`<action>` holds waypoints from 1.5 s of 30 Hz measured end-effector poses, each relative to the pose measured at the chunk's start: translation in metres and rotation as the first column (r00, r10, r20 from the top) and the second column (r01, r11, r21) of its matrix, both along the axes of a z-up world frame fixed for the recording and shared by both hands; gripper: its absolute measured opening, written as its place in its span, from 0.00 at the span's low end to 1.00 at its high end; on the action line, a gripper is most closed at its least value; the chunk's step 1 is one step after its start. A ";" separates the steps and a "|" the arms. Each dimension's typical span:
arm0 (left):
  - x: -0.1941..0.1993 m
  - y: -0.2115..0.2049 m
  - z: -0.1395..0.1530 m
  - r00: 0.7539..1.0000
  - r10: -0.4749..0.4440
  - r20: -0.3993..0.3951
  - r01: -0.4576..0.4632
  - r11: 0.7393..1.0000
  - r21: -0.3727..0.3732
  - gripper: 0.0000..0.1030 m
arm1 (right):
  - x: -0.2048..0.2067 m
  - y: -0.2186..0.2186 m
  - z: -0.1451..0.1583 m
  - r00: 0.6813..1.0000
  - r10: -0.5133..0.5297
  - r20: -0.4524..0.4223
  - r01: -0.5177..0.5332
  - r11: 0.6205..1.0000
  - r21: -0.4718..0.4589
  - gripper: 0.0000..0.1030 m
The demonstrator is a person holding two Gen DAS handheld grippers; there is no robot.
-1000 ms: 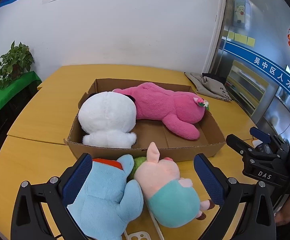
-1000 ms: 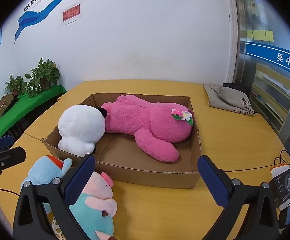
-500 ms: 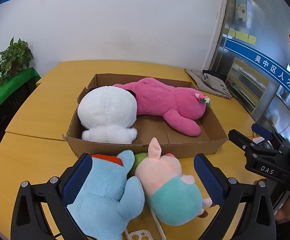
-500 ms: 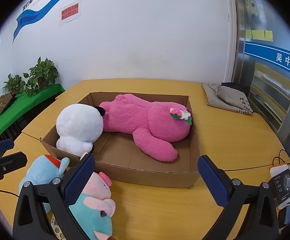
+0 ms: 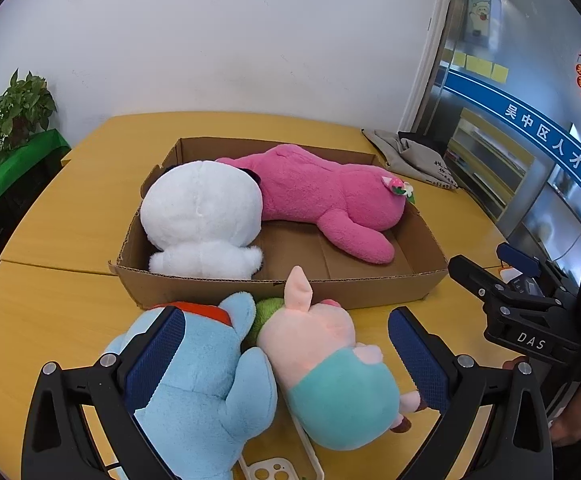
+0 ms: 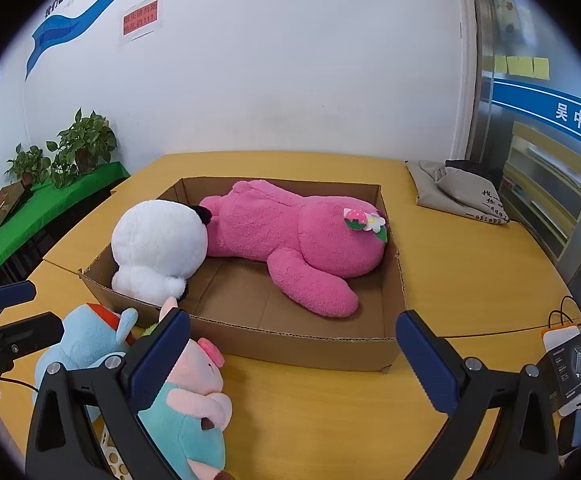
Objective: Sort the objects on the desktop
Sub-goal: 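Withdraw both tools from the box back over the table, then move both tools toward the pink pig plush in the teal shirt, then close the right tool on the pig's body while the left tool grips its head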
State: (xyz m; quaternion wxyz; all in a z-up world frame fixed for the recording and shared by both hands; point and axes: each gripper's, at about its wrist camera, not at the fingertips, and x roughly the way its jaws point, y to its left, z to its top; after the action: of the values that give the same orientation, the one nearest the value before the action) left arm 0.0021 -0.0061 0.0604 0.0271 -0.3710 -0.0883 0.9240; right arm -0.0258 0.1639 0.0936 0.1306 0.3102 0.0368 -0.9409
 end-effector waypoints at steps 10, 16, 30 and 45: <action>0.002 -0.002 0.006 0.999 -0.048 0.003 0.048 0.999 0.009 1.00 | 0.001 0.006 -0.003 1.000 0.002 0.007 -0.002 1.000 -0.008 1.00; 0.041 -0.043 0.028 0.999 -0.043 -0.014 0.044 0.998 0.048 1.00 | 0.015 0.016 -0.013 0.999 0.041 0.031 -0.041 0.999 -0.018 1.00; -0.041 0.005 -0.057 0.950 -0.223 0.217 0.168 0.955 0.246 1.00 | 0.050 -0.045 -0.080 0.944 0.259 0.207 -0.255 0.966 -0.042 1.00; -0.079 0.029 -0.095 0.918 -0.251 0.308 0.165 0.946 0.279 1.00 | 0.045 -0.046 -0.117 0.887 0.361 0.288 -0.306 0.927 -0.217 0.75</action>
State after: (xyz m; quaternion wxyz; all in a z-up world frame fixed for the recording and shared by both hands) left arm -0.0764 0.0230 -0.0349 0.1562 -0.5255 -0.1659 0.8197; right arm 0.0195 0.1177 -0.0237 0.3202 0.4372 -0.0103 -0.8404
